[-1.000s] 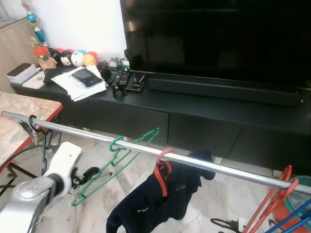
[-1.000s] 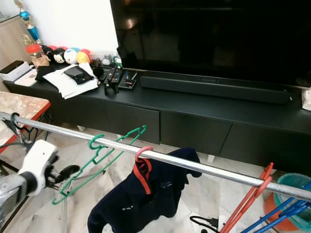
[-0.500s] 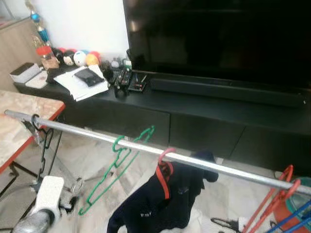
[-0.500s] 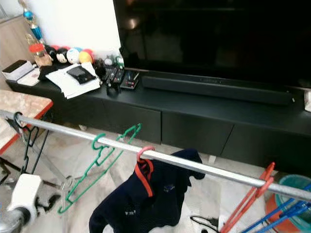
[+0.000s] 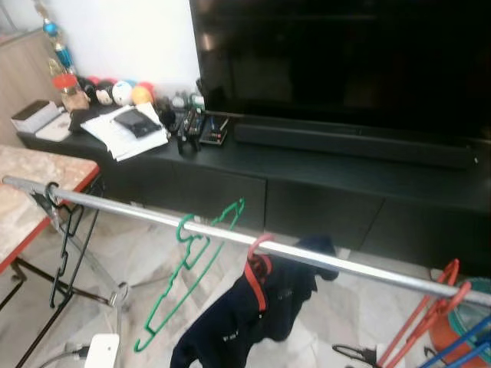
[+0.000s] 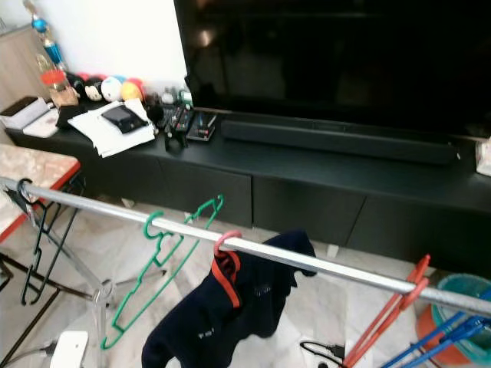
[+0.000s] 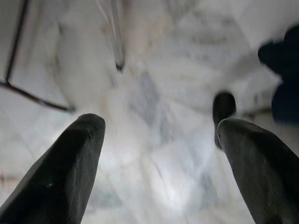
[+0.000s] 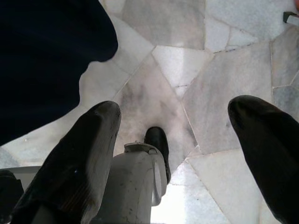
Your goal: Hang hanger
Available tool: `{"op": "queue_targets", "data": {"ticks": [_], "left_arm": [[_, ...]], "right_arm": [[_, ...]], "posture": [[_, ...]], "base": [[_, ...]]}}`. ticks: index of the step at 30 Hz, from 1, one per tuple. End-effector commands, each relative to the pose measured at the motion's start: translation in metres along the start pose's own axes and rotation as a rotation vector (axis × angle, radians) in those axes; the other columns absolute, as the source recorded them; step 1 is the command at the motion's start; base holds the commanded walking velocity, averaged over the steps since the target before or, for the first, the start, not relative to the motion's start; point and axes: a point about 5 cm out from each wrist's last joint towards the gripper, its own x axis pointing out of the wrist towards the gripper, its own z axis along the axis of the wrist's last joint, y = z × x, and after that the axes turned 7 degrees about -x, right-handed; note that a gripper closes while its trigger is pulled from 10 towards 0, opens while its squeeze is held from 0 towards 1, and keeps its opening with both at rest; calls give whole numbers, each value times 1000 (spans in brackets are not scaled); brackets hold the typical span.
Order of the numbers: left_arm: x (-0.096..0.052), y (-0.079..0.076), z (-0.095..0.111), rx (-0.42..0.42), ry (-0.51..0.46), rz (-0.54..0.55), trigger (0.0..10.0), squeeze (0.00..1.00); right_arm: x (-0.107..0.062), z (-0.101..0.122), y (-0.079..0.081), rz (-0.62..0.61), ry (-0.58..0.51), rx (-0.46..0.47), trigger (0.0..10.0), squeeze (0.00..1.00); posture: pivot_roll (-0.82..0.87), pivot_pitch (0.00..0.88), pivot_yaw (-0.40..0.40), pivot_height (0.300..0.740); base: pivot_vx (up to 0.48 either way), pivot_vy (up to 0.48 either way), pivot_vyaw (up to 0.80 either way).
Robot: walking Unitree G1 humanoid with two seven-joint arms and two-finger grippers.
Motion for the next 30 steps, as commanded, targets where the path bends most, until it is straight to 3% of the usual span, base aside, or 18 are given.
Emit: {"op": "queue_targets", "data": {"ticks": [1, 3, 8, 15, 25, 30], "left_arm": [[1, 0, -12, 11, 53, 22, 10000, 0], [3, -1, -14, 4, 62, 28, 10000, 0], [8, -19, 7, -16, -4, -28, 10000, 0], [10, -25, 18, -29, -30, -46, 10000, 0], [9, -26, 5, -33, -2, -48, 10000, 0], [8, -16, -4, -35, 23, -31, 10000, 0]], "right_arm": [[0, -4, 2, -4, 16, 12, 10000, 0], [0, -4, 2, -6, 18, 12, 10000, 0], [0, -4, 1, -12, 26, -5, 10000, 0], [0, -3, 0, -17, 29, -14, 10000, 0], [0, -4, 1, -19, 37, -15, 10000, 0], [0, -5, 1, -19, 40, -16, 10000, 0]], "posture": [[-9, 0, 67, 740], [-11, 0, 67, 740], [-15, 0, 62, 740], [-19, 0, 61, 740], [-19, 0, 61, 740], [-17, 0, 62, 740]], "base": [[0, 0, 0], [0, 0, 0], [0, 0, 0], [0, 0, 0], [0, 0, 0], [0, 0, 0]]}}
